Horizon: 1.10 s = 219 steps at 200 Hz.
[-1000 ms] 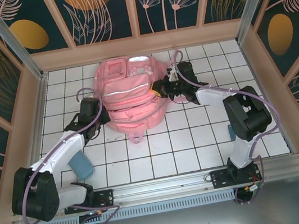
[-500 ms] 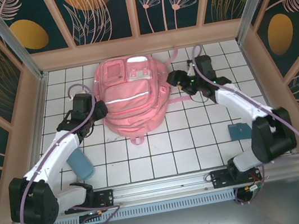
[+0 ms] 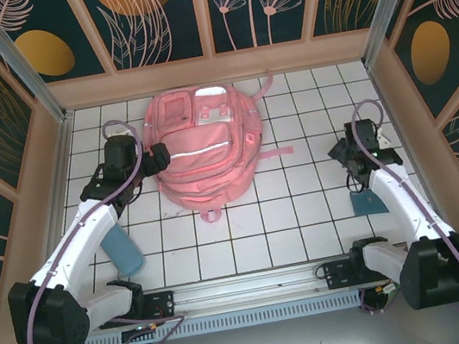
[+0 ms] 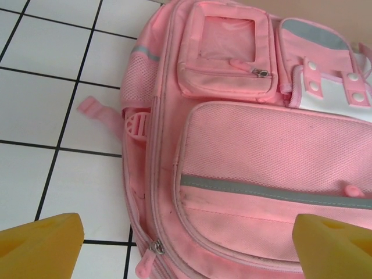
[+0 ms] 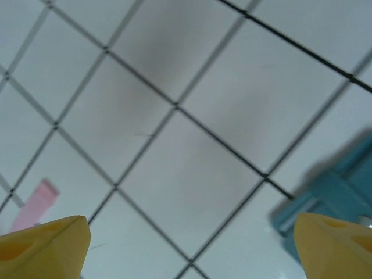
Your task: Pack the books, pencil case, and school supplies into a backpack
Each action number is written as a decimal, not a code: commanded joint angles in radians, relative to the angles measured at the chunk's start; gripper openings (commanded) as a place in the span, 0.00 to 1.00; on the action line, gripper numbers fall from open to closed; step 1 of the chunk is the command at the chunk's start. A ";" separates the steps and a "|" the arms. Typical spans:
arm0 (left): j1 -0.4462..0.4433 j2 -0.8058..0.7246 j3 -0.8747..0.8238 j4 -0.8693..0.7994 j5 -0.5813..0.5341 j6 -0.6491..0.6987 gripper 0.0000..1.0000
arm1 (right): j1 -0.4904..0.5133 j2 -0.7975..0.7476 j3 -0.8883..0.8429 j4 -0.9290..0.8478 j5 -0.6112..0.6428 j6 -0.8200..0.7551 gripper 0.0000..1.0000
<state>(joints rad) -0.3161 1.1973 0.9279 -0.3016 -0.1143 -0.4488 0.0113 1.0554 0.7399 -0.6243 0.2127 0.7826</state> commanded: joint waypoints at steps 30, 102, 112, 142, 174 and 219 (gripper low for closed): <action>0.001 0.000 0.024 0.002 0.002 -0.012 0.93 | -0.147 -0.006 -0.106 -0.127 0.088 0.094 0.89; 0.001 0.052 0.038 0.009 0.043 -0.039 0.95 | -0.199 0.037 -0.206 0.007 -0.012 0.127 0.88; 0.001 0.056 0.061 0.008 0.046 -0.051 0.95 | -0.199 0.050 -0.219 0.033 -0.035 0.124 0.88; 0.001 0.073 0.075 -0.018 0.053 -0.085 0.95 | -0.189 0.087 -0.247 0.143 -0.141 0.078 0.86; 0.001 0.082 0.077 -0.082 0.016 -0.136 0.96 | -0.110 0.143 -0.222 0.238 -0.193 0.046 0.85; 0.002 0.137 0.101 -0.300 -0.099 -0.235 0.97 | 0.034 0.329 -0.072 0.278 -0.211 0.017 0.86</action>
<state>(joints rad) -0.3161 1.3014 0.9958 -0.4301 -0.1257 -0.6033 -0.0238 1.2968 0.6037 -0.4431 0.1253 0.8165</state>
